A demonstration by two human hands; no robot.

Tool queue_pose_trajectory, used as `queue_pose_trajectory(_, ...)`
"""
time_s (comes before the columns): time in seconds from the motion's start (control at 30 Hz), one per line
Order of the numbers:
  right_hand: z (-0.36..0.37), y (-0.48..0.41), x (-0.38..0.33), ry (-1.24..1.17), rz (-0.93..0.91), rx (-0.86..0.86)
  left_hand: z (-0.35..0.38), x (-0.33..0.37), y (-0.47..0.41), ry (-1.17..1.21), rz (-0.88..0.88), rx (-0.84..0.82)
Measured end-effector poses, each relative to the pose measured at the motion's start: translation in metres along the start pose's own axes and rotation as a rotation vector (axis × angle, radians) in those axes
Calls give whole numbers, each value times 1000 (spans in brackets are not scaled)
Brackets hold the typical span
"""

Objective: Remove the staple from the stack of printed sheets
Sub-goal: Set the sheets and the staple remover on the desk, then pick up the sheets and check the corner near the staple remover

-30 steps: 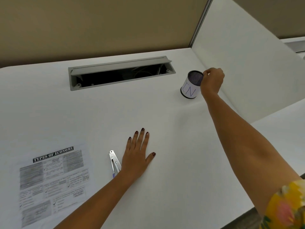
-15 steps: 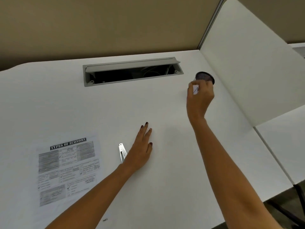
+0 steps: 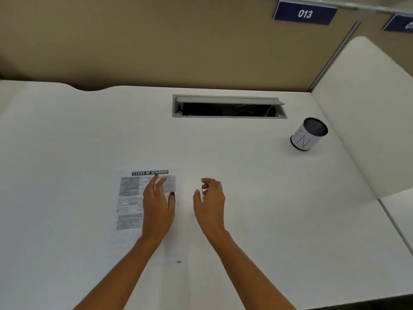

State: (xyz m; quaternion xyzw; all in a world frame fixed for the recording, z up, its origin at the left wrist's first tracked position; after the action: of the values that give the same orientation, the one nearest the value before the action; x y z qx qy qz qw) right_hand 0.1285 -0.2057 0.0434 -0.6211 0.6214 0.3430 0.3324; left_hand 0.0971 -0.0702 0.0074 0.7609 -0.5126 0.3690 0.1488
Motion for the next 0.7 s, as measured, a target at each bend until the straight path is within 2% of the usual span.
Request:
queue_pose_trajectory(0.1,26,21,4,132,60,-163,-20,-23,13,-176,-38,-26)
queue_pose_trajectory(0.17,42,36,3,248,85,-236,-35,-39,25,-289,-168,-23)
queue_pose_trajectory(0.3,60,59,2,610,109,-287,-48,-58,44,-351,-486,-74)
queue_pose_trajectory(0.4,68,65,-2,674,140,-268,-52,-65,54,-329,-586,-88)
queue_pose_trajectory(0.7,83,54,-14,694,327,-281,-57,-61,53,-132,-592,-15)
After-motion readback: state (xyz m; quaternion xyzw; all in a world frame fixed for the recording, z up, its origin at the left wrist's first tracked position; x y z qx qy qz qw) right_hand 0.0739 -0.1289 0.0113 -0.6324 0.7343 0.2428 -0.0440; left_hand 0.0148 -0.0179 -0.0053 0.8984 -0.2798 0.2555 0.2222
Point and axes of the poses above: each hand's wrist, its own y-axis away from the middle knuckle, its own z-axis out of the palm, x = y × z, the point moved 3 cm from there along -y, towards the middle knuckle, and after that the axes turned 1 degree about y, right-handed, at the moved point
